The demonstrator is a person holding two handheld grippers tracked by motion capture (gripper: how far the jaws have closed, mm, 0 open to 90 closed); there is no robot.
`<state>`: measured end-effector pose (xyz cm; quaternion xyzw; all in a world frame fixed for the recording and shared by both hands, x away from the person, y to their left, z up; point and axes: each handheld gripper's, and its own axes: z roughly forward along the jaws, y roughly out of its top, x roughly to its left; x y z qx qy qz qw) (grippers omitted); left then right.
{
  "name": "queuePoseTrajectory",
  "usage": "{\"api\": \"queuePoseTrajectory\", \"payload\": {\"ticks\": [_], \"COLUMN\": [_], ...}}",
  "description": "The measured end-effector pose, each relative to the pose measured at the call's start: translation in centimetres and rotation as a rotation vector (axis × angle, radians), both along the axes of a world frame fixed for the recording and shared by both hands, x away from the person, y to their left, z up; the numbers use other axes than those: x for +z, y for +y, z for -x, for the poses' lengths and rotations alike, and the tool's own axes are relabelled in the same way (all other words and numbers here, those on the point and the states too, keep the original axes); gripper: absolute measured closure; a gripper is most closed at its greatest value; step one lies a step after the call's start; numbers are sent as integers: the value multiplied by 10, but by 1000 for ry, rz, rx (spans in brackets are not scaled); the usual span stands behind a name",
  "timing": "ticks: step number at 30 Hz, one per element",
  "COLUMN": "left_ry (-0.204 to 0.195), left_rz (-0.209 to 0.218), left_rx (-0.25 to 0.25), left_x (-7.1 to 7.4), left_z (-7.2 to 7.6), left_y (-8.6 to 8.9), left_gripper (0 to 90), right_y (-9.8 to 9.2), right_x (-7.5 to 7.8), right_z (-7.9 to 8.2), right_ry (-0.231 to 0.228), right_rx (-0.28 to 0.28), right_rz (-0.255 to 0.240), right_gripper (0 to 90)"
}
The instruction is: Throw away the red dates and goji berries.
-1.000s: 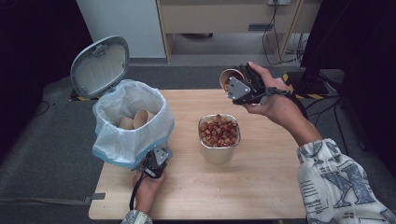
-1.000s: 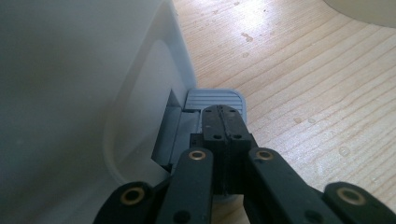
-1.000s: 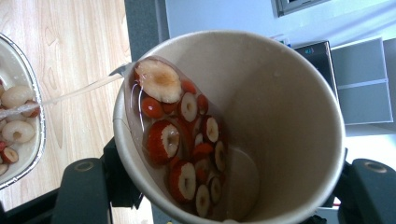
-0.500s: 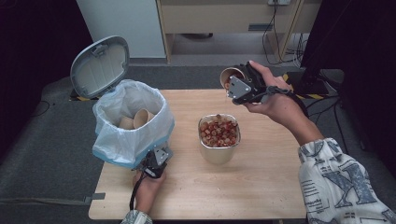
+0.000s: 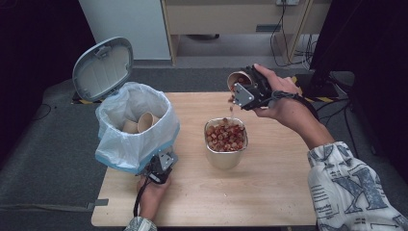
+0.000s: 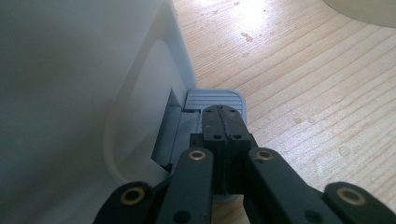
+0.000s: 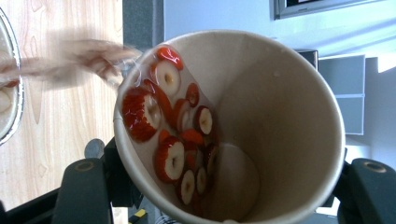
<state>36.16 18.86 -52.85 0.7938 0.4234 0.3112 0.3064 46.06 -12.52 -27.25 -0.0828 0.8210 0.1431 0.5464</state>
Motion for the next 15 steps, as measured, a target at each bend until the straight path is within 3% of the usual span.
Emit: {"api": "queuePoseTrajectory", "payload": {"ticks": [15], "left_ry": [-1], "left_rz": [3], "left_rx": [0], "left_x": [0], "left_z": [0], "left_y": [0], "left_gripper": [893], "right_y": [3], "right_x": [-4], "right_z": [-3], "right_ry": [-3], "right_rx": [21], "right_rz": [15], "right_gripper": [312]}}
